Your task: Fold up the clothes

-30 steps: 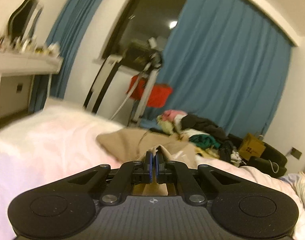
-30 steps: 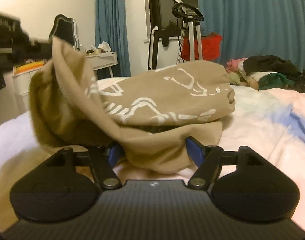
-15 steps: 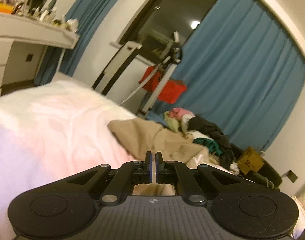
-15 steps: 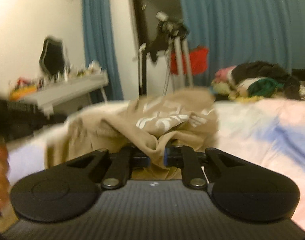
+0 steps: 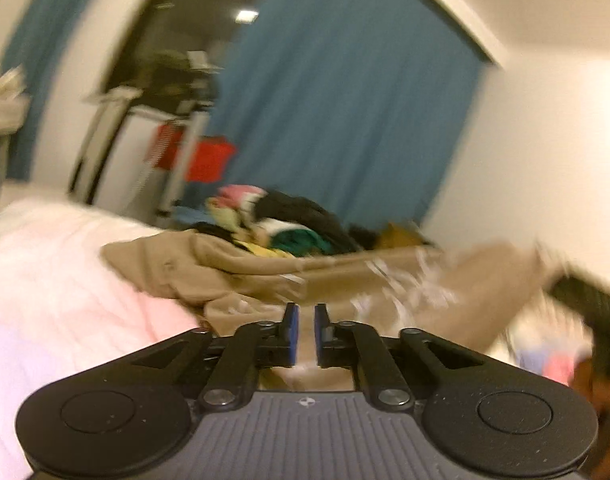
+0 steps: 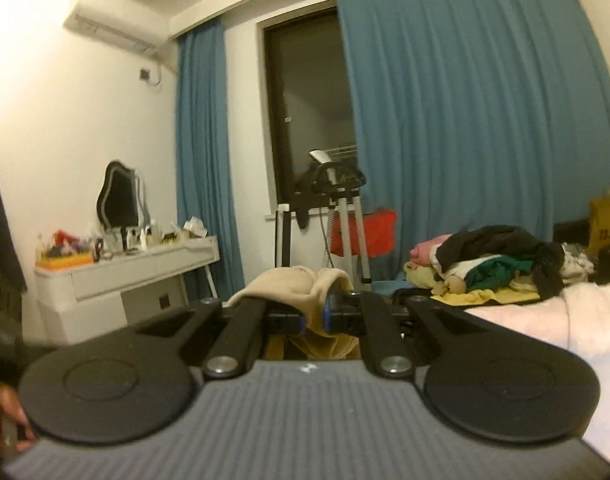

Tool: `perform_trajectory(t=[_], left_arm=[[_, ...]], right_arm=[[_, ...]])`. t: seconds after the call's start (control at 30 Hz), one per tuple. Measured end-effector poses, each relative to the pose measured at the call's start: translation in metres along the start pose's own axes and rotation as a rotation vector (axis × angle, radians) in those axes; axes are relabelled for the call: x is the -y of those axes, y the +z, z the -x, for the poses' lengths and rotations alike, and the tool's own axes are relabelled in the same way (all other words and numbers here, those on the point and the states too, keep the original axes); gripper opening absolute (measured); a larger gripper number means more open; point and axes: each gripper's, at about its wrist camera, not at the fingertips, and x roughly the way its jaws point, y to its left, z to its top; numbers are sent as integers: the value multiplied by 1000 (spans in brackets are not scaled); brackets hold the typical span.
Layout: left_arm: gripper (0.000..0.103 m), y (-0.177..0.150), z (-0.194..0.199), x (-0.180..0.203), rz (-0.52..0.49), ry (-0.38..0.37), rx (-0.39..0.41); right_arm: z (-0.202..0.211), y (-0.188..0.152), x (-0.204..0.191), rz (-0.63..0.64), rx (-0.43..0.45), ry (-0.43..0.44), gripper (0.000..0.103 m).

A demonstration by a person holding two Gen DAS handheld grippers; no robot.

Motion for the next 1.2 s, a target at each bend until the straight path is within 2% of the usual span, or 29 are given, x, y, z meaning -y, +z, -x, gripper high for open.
perform_trajectory(t=[0.07,0.1,0.17,0.23,0.27,0.37,0.43,0.5,0.53,0.6,0.63,0.67,0.8,0.87,1.03,1.2], left_arm=[[38,-11,-9,17,-67,-53,-59],[44,-18,-17,26,-109,-67,-99],[68,-32,-33,44,-203,-82,-179],[78,-47,-51,59,-321,-74,-228],[80,-59,-60,66,-385,-50,-240],[80,-91,-89,81,-564,95,-291],[80,-108,-110,85,-666,189,-287],[73,-117,-128,82,-736,279,-243],[61,-117,-137,78,-742,321,-225],[38,-106,-147,63,-687,357,-200],[18,-97,-149,54,-645,360,-186],[9,-88,-149,45,-588,364,-171],[5,-50,-137,7,-335,372,-94],[4,-36,-126,-7,-252,377,-40],[4,-4,-84,-31,-100,383,94],[3,16,-45,-34,-17,361,146]], right_arm=[[1,-2,10,-40,-14,-9,11],[0,-3,16,-64,-23,-12,11],[-2,-5,28,-113,-40,-18,11],[-4,-8,39,-159,-55,-23,12],[-4,-10,44,-177,-56,-21,12],[-6,-15,55,-210,-62,-24,12],[-9,-19,60,-216,-66,-31,12],[-11,-22,66,-219,-71,-40,12],[-12,-25,70,-213,-76,-50,12],[-19,-35,81,-211,-102,-79,12],[-24,-40,88,-219,-124,-94,12],[-28,-44,94,-227,-145,-109,12],[-56,-64,112,-228,-266,-155,12],[-66,-69,110,-181,-297,-166,12],[-84,-77,92,-37,-359,-172,12],[-67,-68,72,-8,-369,-124,12]])
